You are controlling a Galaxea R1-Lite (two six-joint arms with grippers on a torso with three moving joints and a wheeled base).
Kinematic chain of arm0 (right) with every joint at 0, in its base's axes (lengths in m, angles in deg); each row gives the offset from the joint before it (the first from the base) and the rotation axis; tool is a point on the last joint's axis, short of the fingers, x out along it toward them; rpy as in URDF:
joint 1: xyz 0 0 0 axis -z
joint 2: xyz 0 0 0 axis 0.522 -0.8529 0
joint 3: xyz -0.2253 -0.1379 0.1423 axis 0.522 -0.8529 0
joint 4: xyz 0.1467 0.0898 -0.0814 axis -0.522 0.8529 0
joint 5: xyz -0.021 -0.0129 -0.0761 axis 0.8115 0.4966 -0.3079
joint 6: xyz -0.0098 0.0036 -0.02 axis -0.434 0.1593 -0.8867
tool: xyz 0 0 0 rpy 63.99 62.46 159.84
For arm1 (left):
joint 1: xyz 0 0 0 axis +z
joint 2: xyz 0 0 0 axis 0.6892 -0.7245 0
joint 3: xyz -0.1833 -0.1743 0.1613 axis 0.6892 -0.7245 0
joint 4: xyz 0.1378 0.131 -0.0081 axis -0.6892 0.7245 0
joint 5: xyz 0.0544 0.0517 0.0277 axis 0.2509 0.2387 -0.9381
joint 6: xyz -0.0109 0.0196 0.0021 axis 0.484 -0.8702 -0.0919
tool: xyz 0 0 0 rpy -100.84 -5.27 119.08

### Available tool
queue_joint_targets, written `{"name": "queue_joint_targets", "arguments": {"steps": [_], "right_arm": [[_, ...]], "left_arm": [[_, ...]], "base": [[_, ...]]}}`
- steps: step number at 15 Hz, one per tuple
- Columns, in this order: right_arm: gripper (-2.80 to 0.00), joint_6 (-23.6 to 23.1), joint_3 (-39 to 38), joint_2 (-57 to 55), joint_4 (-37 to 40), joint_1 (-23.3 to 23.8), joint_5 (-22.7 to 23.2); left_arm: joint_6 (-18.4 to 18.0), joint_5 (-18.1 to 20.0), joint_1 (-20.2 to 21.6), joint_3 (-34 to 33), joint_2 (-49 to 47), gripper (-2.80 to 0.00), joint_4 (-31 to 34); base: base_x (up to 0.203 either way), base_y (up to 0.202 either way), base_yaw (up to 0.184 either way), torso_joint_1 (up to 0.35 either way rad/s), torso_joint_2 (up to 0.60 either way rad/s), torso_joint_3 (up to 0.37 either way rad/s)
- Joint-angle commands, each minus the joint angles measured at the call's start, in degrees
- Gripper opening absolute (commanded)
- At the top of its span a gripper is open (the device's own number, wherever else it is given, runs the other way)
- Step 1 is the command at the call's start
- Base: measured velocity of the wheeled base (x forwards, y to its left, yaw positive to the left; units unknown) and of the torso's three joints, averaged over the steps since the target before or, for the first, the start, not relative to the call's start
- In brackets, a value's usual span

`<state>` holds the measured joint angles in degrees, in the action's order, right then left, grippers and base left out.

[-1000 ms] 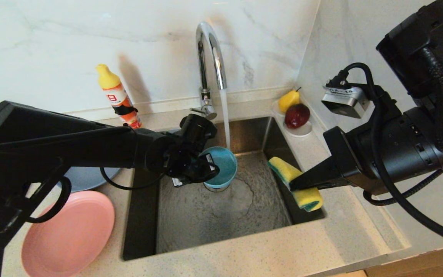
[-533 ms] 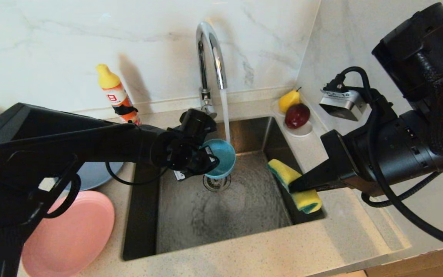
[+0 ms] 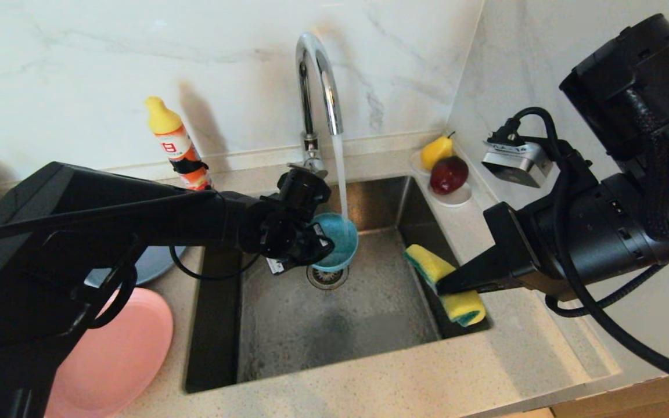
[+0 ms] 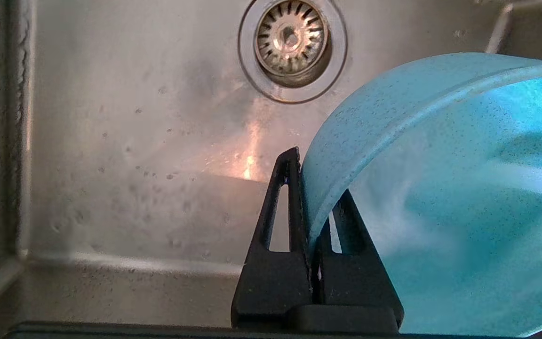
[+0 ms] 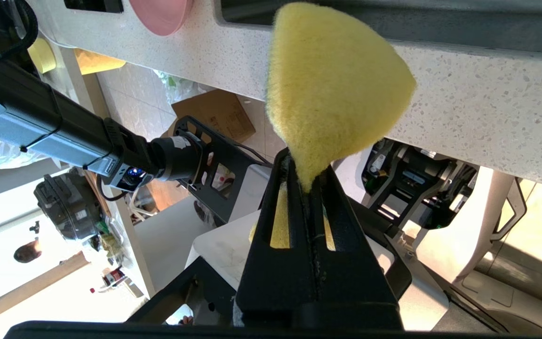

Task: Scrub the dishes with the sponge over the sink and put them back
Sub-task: Rinse the bowl

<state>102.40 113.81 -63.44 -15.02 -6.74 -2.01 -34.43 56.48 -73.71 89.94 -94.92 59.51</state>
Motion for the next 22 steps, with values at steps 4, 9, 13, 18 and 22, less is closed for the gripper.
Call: {"name": "queue_joint_targets", "arguments": {"steps": [4, 9, 13, 18, 22], "right_arm": [[-2.80, 0.2, -0.1, 0.2, 0.2, 0.0, 0.2], [-2.80, 0.2, 0.0, 0.1, 0.2, 0.0, 0.2], [-2.80, 0.2, 0.5, -0.1, 0.2, 0.0, 0.2], [-2.80, 0.3, -0.2, 0.3, 0.2, 0.0, -0.1], [-2.80, 0.3, -1.5, 0.8, 0.2, 0.0, 0.0]], "left_arm": [[0.4, -0.1, 0.0, -0.3, 0.8, -2.80, 1.1], [1.0, -0.1, 0.0, -0.2, 0.8, -2.80, 1.7], [1.0, -0.1, 0.0, -0.4, 1.7, -2.80, 1.8], [-0.1, -1.6, 0.1, -6.5, 10.5, -2.80, 2.1], [-6.0, -6.5, 0.1, -17.2, 22.0, -2.80, -3.9]], "base": [[0.000, 0.000, 0.000, 0.000, 0.00, 0.000], [0.000, 0.000, 0.000, 0.000, 0.00, 0.000], [0.000, 0.000, 0.000, 0.000, 0.00, 0.000], [0.000, 0.000, 0.000, 0.000, 0.00, 0.000], [0.000, 0.000, 0.000, 0.000, 0.00, 0.000]]}}
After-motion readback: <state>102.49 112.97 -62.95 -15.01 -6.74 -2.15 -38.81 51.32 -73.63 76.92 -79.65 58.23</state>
